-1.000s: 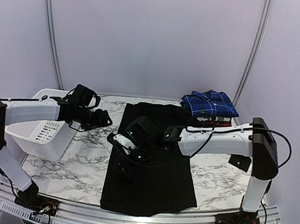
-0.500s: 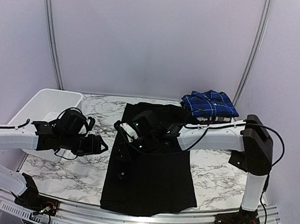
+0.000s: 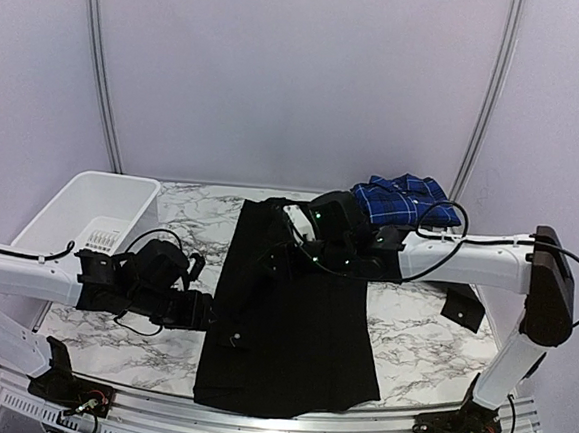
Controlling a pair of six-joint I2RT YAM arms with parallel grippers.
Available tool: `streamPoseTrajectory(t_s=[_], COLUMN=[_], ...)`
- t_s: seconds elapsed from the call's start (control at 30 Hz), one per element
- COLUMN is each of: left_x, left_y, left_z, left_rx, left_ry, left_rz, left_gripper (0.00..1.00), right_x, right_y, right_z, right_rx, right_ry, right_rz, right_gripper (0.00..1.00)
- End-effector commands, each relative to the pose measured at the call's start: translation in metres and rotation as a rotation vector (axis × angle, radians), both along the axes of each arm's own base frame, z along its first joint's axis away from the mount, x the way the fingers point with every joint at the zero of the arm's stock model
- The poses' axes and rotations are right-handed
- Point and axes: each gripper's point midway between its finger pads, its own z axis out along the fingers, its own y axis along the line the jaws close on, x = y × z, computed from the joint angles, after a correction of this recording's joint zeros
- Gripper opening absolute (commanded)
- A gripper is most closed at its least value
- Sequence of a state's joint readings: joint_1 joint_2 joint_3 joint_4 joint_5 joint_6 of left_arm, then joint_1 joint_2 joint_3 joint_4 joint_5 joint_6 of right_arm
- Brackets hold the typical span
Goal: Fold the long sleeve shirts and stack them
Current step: Fold the flattened shirt at the center of the board.
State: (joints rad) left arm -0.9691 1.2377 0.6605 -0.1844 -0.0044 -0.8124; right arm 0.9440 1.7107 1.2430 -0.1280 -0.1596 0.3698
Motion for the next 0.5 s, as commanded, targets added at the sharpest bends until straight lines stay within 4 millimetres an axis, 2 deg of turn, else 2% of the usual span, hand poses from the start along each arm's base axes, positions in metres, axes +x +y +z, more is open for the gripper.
streamPoseTrajectory(t_s=[0.0,0.17,0.27,0.37,0.47], left_x=[-0.014,-0.024,-0.025,-0.025,-0.025], left_y=[-0.010,-0.023,-0.032,-0.047,-0.063], left_z=[-0.014,-0.028,-0.028,-0.019,-0.005], left_rx=[0.032,0.070,0.080,0.054,0.014], left_ry=[0.038,0.093,0.109,0.121,0.132], left_rz=[-0.034,-0.097,-0.128,-0.167,-0.199], left_gripper=[0.63,0.58,0.50,0.36,0.16], right_x=[0.021,0.037,0.040,0.041,0.041], right_y=[-0.030,-0.060,-0.070,-0.076,-0.081], right_z=[0.007,0.007,0.006,0.004,0.003], right_rx=[-0.017,-0.014,-0.012,-0.014,-0.021], right_ry=[-0.042,-0.046,-0.049,-0.051,-0.057], right_rz=[-0.099,-0.165,-0.182,-0.191,-0.198], right_gripper=[0.47,0.47,0.47,0.47,0.47])
